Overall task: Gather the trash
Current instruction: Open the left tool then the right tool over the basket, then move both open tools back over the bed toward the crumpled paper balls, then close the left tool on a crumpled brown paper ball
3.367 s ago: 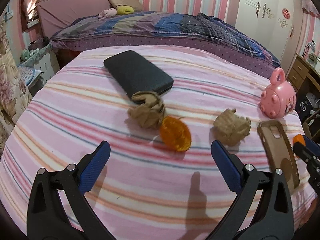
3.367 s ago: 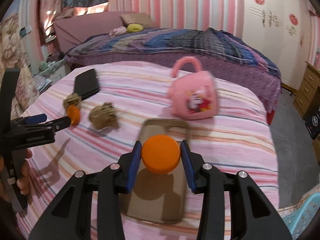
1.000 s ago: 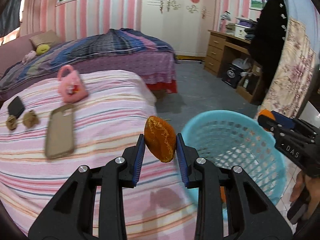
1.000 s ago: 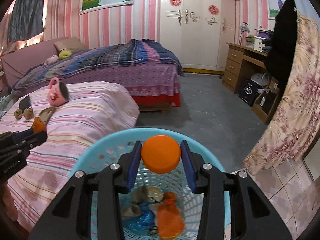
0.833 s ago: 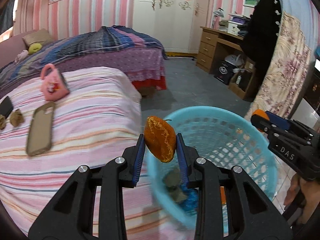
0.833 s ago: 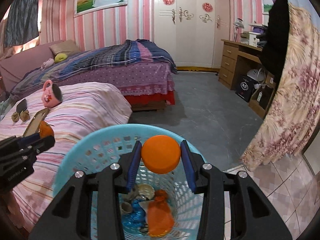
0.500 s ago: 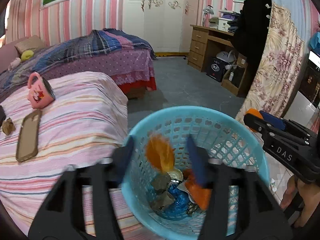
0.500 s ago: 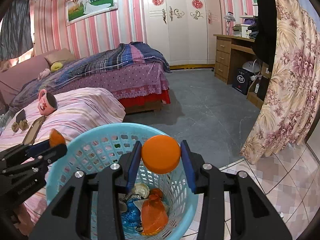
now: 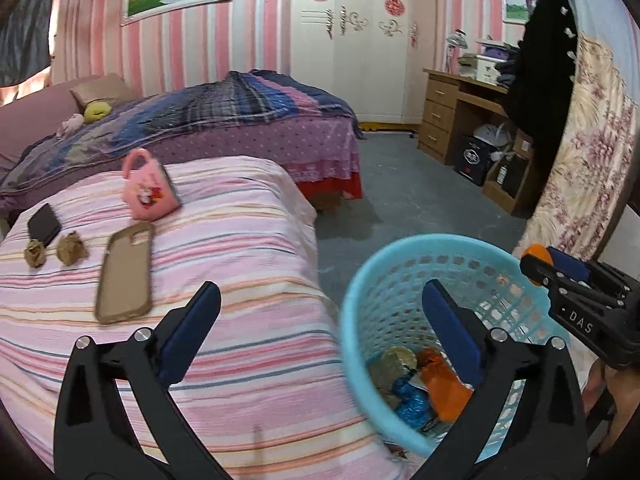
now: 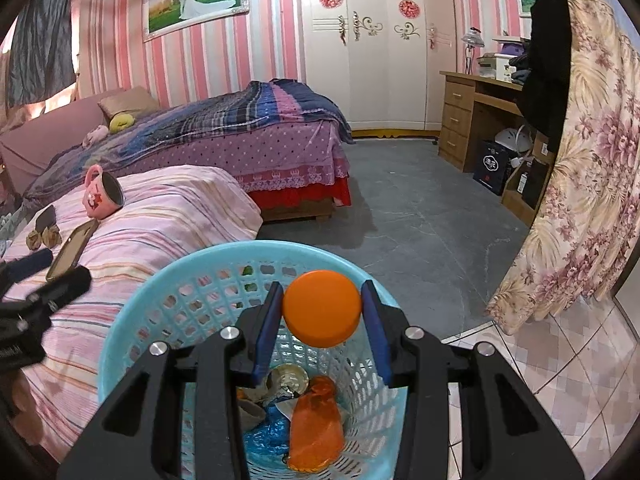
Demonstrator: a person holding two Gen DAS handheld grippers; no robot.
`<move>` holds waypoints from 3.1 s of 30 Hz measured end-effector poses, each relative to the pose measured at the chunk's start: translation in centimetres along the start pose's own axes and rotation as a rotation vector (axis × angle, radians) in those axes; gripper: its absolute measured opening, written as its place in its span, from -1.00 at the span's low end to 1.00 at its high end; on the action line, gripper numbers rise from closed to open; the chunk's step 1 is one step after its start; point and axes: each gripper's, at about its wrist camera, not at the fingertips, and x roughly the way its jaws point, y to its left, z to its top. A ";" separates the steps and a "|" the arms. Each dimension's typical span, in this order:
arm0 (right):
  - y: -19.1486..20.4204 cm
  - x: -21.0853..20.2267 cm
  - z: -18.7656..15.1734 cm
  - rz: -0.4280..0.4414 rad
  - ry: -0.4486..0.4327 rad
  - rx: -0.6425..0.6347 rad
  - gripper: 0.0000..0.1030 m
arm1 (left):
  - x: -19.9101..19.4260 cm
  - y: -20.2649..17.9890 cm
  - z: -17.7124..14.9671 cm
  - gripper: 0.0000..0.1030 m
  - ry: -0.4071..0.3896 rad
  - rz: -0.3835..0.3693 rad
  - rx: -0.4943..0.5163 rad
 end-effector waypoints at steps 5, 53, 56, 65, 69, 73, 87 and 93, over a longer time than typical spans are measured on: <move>1.0 0.1 0.2 -0.015 0.003 -0.002 0.00 | -1.0 2.6 0.2 0.89 -0.015 0.046 -0.019; 25.4 3.8 3.5 0.169 -0.003 -0.206 0.90 | -3.8 29.2 -0.7 0.90 -0.021 0.372 -0.230; 26.7 4.2 3.4 0.180 0.008 -0.219 0.91 | -3.8 31.2 0.3 0.90 -0.039 0.395 -0.247; 29.7 4.8 3.6 0.180 0.007 -0.275 0.91 | -2.3 36.5 -0.5 0.90 -0.023 0.440 -0.299; 30.7 5.0 4.1 0.181 -0.007 -0.288 0.91 | -1.8 38.0 -0.9 0.89 -0.012 0.429 -0.306; 32.4 5.9 5.0 0.238 -0.002 -0.268 0.91 | -1.9 39.8 -1.5 0.89 -0.020 0.438 -0.348; 38.1 9.3 5.4 0.196 0.018 -0.266 0.91 | 1.2 44.8 -1.6 0.90 0.080 0.358 -0.415; 39.1 10.8 5.0 0.204 0.064 -0.308 0.91 | 3.7 44.0 -0.8 0.90 0.108 0.379 -0.362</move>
